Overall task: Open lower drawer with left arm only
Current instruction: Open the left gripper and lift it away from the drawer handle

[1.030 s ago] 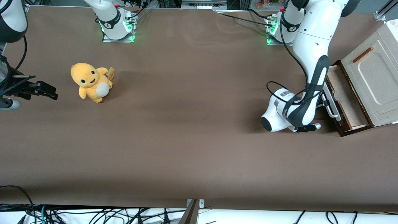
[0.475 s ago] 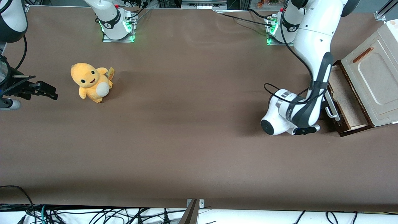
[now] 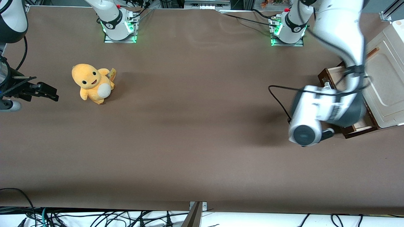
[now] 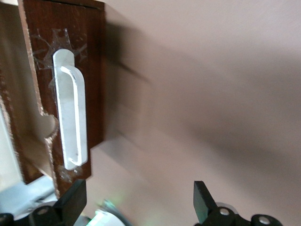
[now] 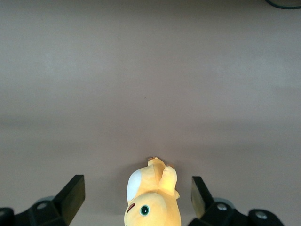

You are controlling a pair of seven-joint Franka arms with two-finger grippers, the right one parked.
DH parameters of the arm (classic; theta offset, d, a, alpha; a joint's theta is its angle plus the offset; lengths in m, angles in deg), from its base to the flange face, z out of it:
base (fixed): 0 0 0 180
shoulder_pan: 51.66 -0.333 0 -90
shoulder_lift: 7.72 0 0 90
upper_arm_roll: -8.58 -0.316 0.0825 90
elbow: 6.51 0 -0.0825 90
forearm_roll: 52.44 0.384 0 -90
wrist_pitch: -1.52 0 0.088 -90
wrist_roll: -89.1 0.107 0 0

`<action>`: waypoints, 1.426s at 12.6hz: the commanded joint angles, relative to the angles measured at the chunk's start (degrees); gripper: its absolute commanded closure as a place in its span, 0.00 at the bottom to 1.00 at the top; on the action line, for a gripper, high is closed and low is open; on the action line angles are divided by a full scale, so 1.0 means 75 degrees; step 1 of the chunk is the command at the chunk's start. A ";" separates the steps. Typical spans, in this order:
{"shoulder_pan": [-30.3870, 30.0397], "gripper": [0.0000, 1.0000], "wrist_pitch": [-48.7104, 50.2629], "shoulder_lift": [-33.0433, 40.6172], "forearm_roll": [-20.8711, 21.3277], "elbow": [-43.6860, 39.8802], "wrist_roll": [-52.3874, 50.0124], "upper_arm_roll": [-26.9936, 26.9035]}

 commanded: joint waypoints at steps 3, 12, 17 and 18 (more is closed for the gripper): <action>-0.1341 0.00 0.0097 0.0814 -0.2112 -0.0572 0.1718 0.0048; -0.1930 0.00 -0.1800 0.4667 -0.1973 0.2975 0.6867 -0.0233; -0.1555 0.00 -0.1860 0.5444 -0.1131 0.3985 0.6774 -0.0233; -0.1543 0.00 -0.1942 0.5572 -0.1095 0.4103 0.6762 -0.0233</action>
